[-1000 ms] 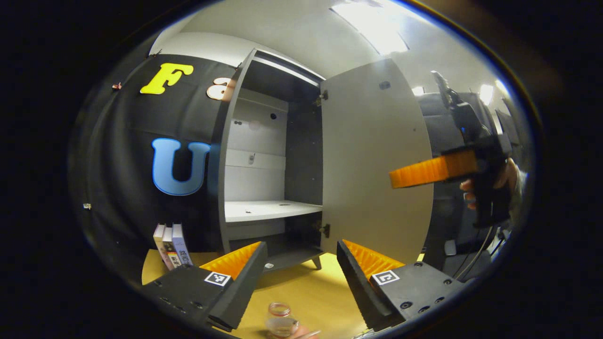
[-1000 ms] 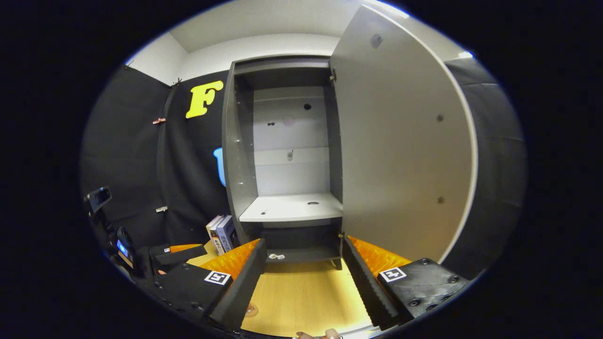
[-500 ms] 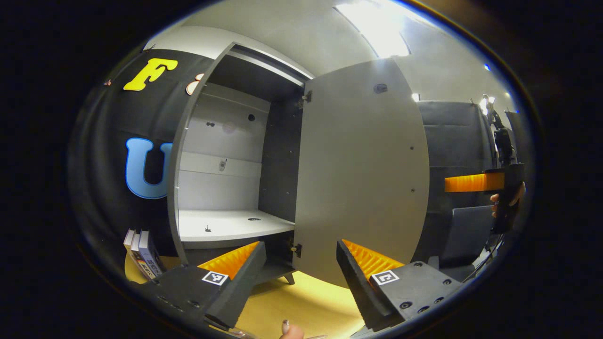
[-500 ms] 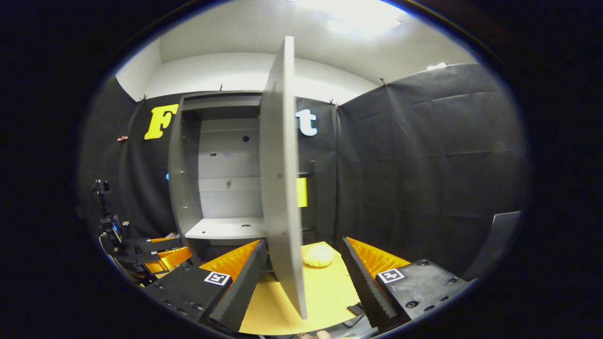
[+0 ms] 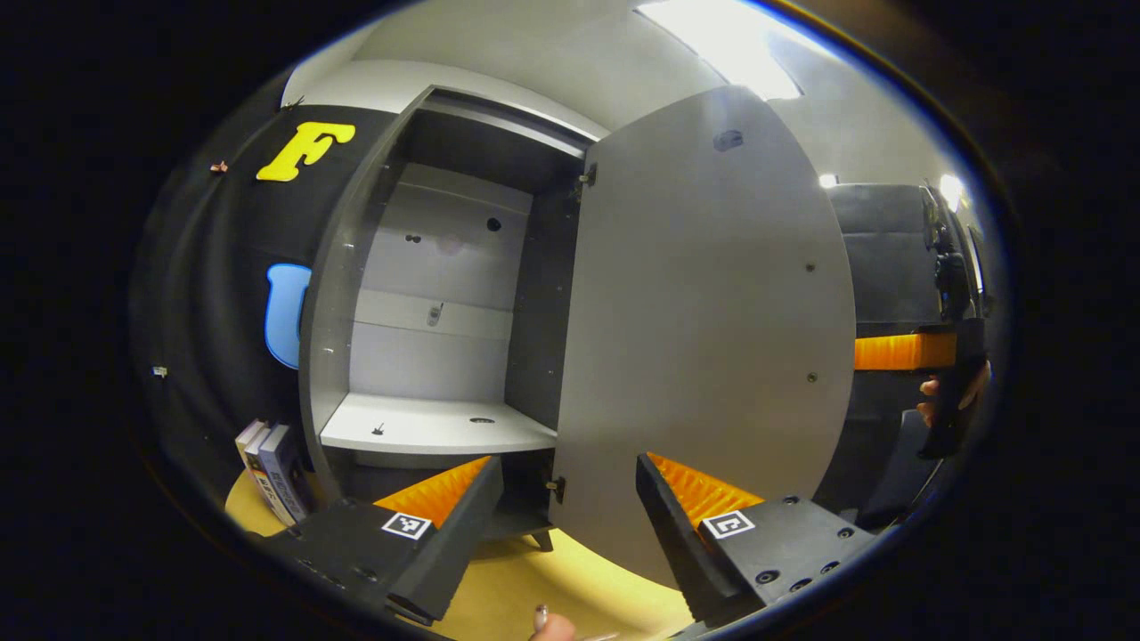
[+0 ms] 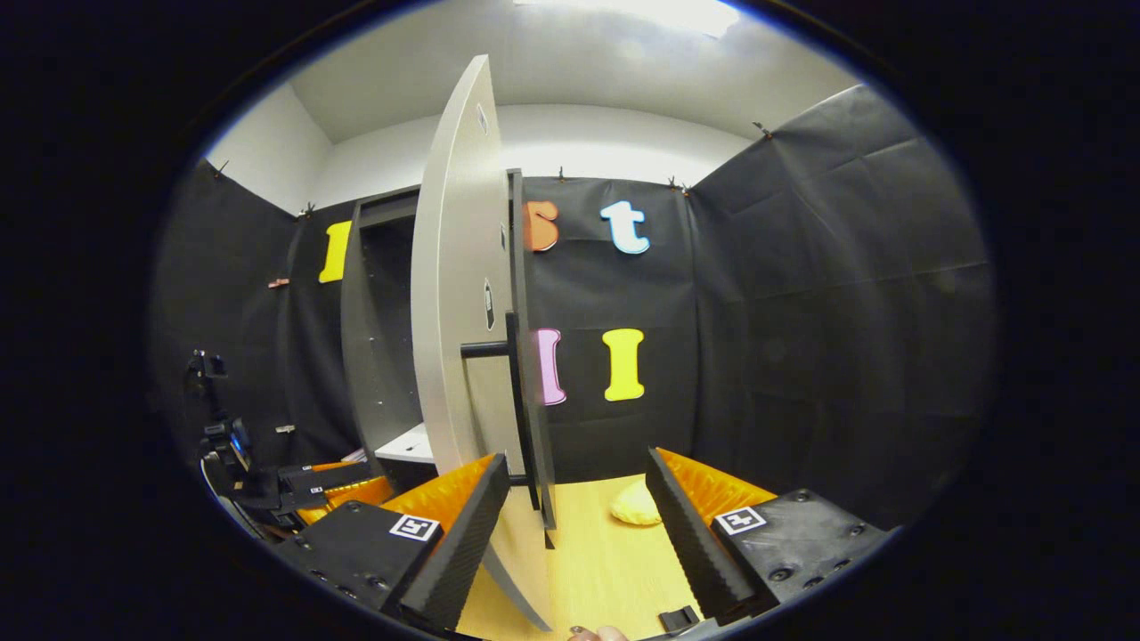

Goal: Open the cabinet door with the right hand, grasp the bottle in the cabinet with the left hand and place it on the coaster, then close the cabinet door with the right hand.

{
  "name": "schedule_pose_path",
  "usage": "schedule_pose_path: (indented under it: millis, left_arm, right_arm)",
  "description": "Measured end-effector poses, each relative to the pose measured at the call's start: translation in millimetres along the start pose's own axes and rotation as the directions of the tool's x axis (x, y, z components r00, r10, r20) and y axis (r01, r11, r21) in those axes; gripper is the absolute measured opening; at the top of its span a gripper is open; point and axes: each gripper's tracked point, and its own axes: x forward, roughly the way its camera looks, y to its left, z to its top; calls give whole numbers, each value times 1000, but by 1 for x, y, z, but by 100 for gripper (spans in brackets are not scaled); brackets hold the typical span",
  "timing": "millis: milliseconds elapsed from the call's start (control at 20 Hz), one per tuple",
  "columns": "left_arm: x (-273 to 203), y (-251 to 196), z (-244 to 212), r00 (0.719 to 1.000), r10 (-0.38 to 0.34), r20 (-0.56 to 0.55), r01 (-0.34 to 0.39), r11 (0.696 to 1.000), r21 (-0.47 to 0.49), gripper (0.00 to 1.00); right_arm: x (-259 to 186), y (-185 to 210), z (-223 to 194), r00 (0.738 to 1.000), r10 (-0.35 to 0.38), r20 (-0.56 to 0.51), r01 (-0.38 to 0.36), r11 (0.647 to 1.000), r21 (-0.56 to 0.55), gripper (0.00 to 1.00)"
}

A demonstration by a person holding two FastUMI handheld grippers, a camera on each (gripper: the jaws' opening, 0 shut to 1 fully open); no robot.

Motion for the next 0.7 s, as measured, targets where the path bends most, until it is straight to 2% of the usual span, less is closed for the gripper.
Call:
schedule_pose_path:
  millis: [50,200,450,700]
  left_arm:
    - [0,0,-3,1000,7,-13,-7,1000,3,92]
    - [-5,8,-9,998,41,-38,-41,999,-7,95]
    - [-16,25,-9,996,56,-67,-56,998,-3,95]
    - [-42,59,-1,996,58,-66,-57,998,14,95]
  right_arm:
    - [2,6,-4,999,26,-20,-26,1000,12,97]
    - [4,18,-6,997,79,-25,-79,997,13,97]
    - [8,71,-17,982,185,-40,-183,982,51,100]
    - [18,133,-30,968,245,-46,-240,966,99,98]
